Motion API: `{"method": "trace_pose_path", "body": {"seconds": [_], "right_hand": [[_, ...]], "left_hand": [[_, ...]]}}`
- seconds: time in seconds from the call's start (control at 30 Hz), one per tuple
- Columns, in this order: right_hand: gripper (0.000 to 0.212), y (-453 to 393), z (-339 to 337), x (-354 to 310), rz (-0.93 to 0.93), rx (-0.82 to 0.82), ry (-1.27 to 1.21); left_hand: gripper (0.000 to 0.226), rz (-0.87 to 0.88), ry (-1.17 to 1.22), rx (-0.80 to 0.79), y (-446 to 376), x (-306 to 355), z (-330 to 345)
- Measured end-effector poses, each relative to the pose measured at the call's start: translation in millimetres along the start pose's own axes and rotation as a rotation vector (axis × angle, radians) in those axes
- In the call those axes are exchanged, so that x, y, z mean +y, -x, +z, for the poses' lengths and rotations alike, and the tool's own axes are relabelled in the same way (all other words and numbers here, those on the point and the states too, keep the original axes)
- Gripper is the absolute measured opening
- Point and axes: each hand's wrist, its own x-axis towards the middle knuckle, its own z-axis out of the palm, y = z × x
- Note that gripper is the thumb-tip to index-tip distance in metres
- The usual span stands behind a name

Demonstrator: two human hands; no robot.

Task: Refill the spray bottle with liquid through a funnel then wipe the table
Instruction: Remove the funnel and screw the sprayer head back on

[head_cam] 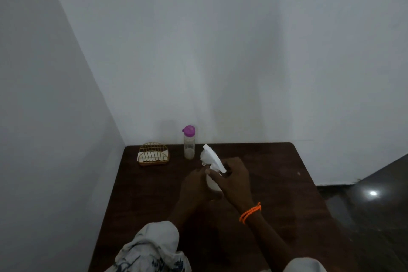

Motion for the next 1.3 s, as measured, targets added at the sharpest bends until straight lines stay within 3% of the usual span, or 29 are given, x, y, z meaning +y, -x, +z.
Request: {"method": "trace_pose_path", "body": {"seconds": [0.23, 0.4, 0.57, 0.67, 0.8, 1.03, 1.17, 1.3], "right_hand": [[0.031, -5.5, -5.8, 0.3, -0.073, -0.075, -0.059], [0.031, -11.2, -7.8, -1.9, -0.047, -0.071, 0.015], [0.049, -18.3, -6.9, 3.9, -0.001, -0.052, 0.121], [0.041, -21.3, -9.9, 3.5, -0.011, -0.082, 0.059], [0.028, -20.5, -13.7, 4.5, -0.051, -0.108, -0.034], [0.047, -22.5, -4.8, 9.7, -0.015, -0.071, 0.087], [0.040, -20.7, -7.0, 8.2, -0.004, -0.173, 0.007], [0.034, -18.9, 2.7, 10.8, 0.050, -0.107, 0.035]], "left_hand": [[0.064, -0.012, 0.008, 0.022, 0.7, 8.0, -4.6], [0.086, -0.015, 0.013, 0.038, -7.2, 1.0, 4.9], [0.074, -0.006, 0.035, 0.029, -3.1, 10.7, 1.8], [0.072, -0.001, 0.044, 0.039, -3.8, 14.3, 0.5], [0.086, -0.003, 0.061, 0.070, -9.4, 14.2, -1.7], [0.083, 0.000, 0.032, 0.054, -7.5, 3.5, -0.6], [0.075, 0.002, 0.064, 0.058, -6.0, 7.5, -4.8], [0.070, 0.003, 0.053, 0.089, -6.2, 7.7, -5.6]]}}
